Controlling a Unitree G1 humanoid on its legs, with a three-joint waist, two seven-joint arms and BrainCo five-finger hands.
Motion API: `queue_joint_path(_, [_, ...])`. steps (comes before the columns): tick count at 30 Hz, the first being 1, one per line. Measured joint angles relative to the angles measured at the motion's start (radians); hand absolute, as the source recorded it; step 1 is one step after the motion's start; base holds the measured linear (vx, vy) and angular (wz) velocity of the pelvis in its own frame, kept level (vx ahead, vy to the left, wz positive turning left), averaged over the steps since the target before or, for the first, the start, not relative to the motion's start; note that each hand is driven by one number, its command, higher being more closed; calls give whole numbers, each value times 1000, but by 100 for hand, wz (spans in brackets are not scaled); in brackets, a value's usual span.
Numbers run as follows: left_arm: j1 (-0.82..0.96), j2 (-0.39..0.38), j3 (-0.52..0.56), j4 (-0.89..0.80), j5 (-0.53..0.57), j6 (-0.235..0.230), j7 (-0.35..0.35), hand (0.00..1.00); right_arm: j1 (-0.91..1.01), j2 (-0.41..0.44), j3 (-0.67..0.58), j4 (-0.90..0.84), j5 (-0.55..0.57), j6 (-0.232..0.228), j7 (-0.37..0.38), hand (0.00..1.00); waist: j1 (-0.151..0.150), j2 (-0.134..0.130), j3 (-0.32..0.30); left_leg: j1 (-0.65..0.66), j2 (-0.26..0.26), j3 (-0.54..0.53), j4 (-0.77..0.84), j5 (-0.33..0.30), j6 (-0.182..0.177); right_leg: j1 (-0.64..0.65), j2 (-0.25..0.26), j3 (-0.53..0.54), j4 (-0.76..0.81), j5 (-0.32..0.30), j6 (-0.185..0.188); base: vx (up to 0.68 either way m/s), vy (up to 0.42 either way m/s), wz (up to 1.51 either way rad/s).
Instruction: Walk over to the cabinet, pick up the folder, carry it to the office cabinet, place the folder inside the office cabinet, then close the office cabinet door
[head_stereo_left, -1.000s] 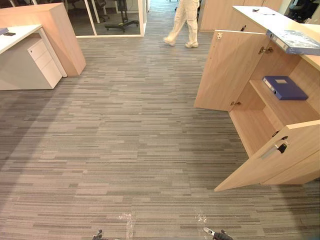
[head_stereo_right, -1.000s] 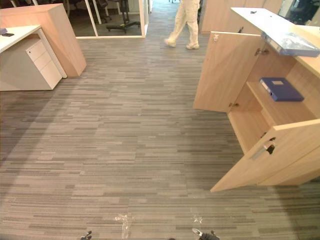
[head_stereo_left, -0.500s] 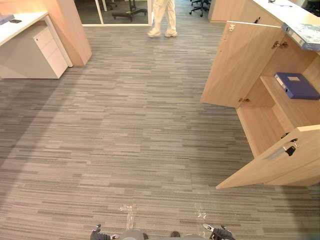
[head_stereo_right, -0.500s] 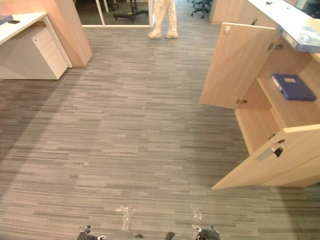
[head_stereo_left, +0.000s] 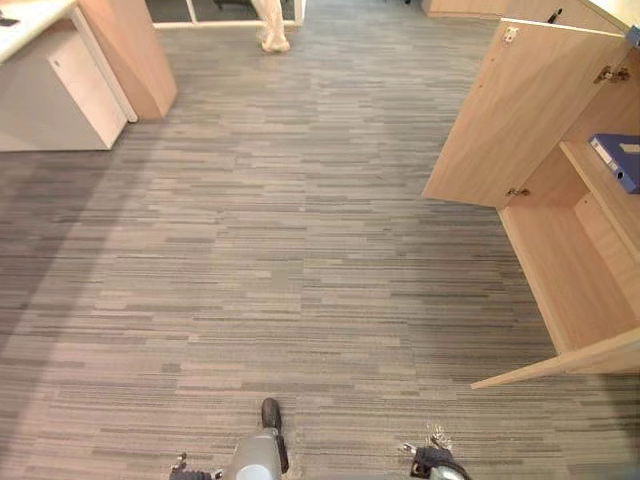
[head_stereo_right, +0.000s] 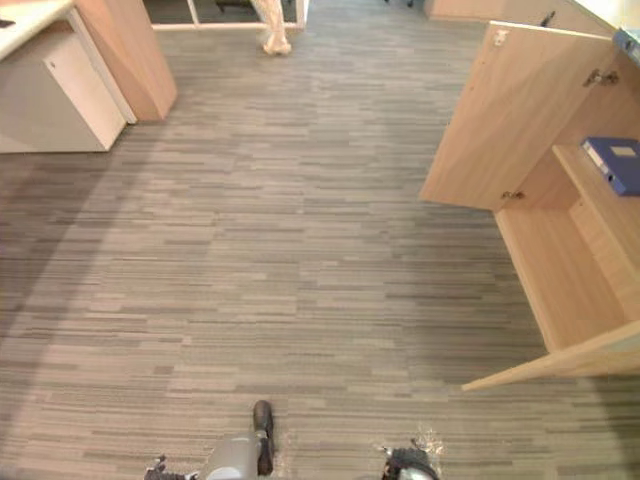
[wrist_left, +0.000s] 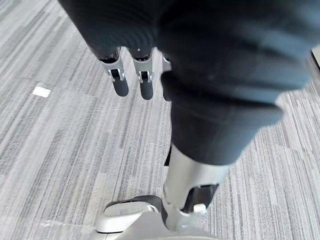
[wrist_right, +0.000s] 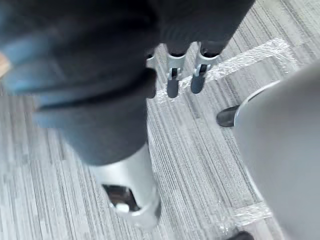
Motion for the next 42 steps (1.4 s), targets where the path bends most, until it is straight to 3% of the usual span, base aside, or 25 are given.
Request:
queue_joint_path(2, [5,-1,-3,0,11,-2,0,0,0,-3,-1,0,-6,1,2,0,5,2,-10,53,-57,32,-28,-26,41,-41,-60,32,95,16,7,316,331,-49])
queue_joint_path(4, [22,0,-23,-14,18,-4,-4,0,9,-19,-1,-2,-14,4,5,0,0,7,-30,116,-117,53,-64,-40,67,-118,-132,54,301,25,-7,417,428,-28])
queue_joint_path(6, [27,-1,-49,-42,18,-9,-22,0,34,-44,-2,-19,-16,6,11,0,-9,24,-48,190,-166,62,-92,-61,121,-224,-206,16,583,93,-128,444,356,7])
queue_joint_path(8, [23,0,-62,-58,18,-14,-39,0,27,-56,-1,-43,-15,8,16,0,-26,29,-46,252,-176,47,-102,-74,143,-312,-218,-78,834,51,-155,392,185,18])
queue_joint_path(9, [18,0,-68,-61,18,-16,-50,0,23,-53,-2,-42,-12,7,16,0,-25,39,-37,294,-170,30,-120,-74,144,-337,-196,-146,878,-28,-136,320,93,7])
queue_joint_path(10, [13,0,-75,-58,17,-16,-53,0,19,-50,-2,-44,-12,6,16,0,-24,45,-31,315,-160,25,-129,-74,144,-350,-167,-168,871,-73,-125,276,22,-10])
queue_joint_path(11, [3,-2,-93,-53,13,-16,-56,0,17,-48,-2,-54,7,-1,19,0,-26,59,-17,350,-140,23,-141,-76,145,-368,-105,-215,814,-133,-109,191,-24,-12])
queue_joint_path(12, [-8,-2,-102,-47,8,-16,-59,0,17,-49,-3,-69,12,-3,19,0,-30,66,-2,376,-123,17,-147,-82,142,-379,-68,-257,748,-154,-111,224,-94,-11])
queue_joint_path(13, [-20,-4,-97,-39,2,-16,-63,0,18,-41,-4,-83,39,-8,19,0,-36,68,11,406,-107,14,-155,-116,132,-413,-11,-292,620,-155,-111,156,-104,-7])
queue_joint_path(15, [-39,-5,-73,-12,-16,-14,-67,0,17,-30,-14,-84,93,-14,17,0,-36,56,19,424,-108,15,-161,-140,125,-443,17,-297,471,-128,-117,111,-148,-1])
queue_joint_path(16, [-40,-12,-52,-4,-29,-13,-67,0,24,-30,-21,-83,132,-20,14,0,-37,55,16,428,-109,11,-153,-165,116,-454,28,-292,353,-60,-132,99,-185,13])
queue_joint_path(18, [-33,-33,-3,-6,-35,-13,-67,0,34,-30,-24,-85,173,-22,11,0,-48,46,9,440,-95,-5,-156,-189,86,-456,35,-290,353,19,-191,212,-240,27])
queue_joint_path(21, [-22,-74,58,-8,-35,-7,-66,0,45,-30,-60,-93,204,-22,10,0,-53,79,2,457,6,4,-119,-233,37,-420,101,-355,370,-70,-194,317,-305,30])
queue_joint_path(23, [-28,-72,78,-23,-37,-8,-66,0,66,-19,-64,-97,205,-21,7,0,-50,76,3,387,79,0,110,-262,-19,-357,146,-397,347,-112,-207,361,-384,45])
queue_joint_path(24, [-31,-78,108,-33,-53,-8,-65,0,75,-16,-63,-101,207,-21,0,0,-47,75,3,292,141,-2,359,-270,-36,-310,181,-413,315,-124,-219,321,-367,4])
queue_joint_path(25, [-20,-86,139,-41,-82,-8,-63,0,77,-18,-64,-101,211,-21,-1,0,-30,79,0,204,202,-1,609,-262,-42,-264,223,-409,284,-134,-226,315,-323,-18])
queue_joint_path(27, [-2,-81,142,-39,-127,-8,-56,0,75,-16,-66,-97,217,-21,-1,0,-23,76,0,127,245,9,820,-264,-38,-188,262,-400,233,-146,-224,273,-203,-32])
queue_joint_path(29, [5,-82,141,-39,-145,-8,-49,0,71,-16,-82,-91,224,-20,-3,0,-19,73,-3,62,238,32,857,-267,-31,-132,283,-374,179,-146,-222,362,-198,-33])
queue_joint_path(31, [8,-83,141,-29,-145,-7,-41,0,39,-20,-101,-42,224,-16,-9,0,-6,69,0,19,213,62,764,-269,-30,-100,290,-345,143,-133,-229,347,-91,-56])
queue_joint_path(35, [16,-84,138,-24,-147,-8,-24,0,-5,-22,-97,-32,222,-15,-13,0,7,65,6,-15,123,-21,285,-248,-39,-34,283,-258,72,-125,-211,308,19,-61])
queue_joint_path(36, [14,-85,136,-21,-145,-9,-20,0,-10,-22,-96,-32,219,-17,-13,0,7,67,6,-8,106,-80,109,-195,-48,-12,282,-241,55,-130,-198,307,88,-48])
queue_joint_path(38, [12,-85,136,-19,-146,-11,-17,0,-9,-22,-93,-27,213,-18,-13,0,9,68,9,3,101,-139,-48,-134,-73,15,281,-218,37,-140,-174,304,154,-39])
queue_joint_path(40, [15,-82,135,-7,-145,-13,-12,0,11,-22,-79,-19,197,-19,-12,0,14,67,9,5,101,-174,-81,-73,-69,61,269,-181,25,-167,-125,373,266,-55])
queue_joint_path(41, [16,-81,135,-3,-144,-13,-11,0,25,-19,-79,-17,194,-19,-12,0,21,56,1,6,84,-173,-59,-4,-63,66,244,-161,26,-181,-100,407,328,-61])
queue_joint_path(42, [16,-75,135,4,-143,-14,-9,0,37,-19,-79,-11,180,-19,-9,0,28,43,-10,1,46,-167,-29,49,-34,67,201,-139,33,-196,-67,438,358,-73])
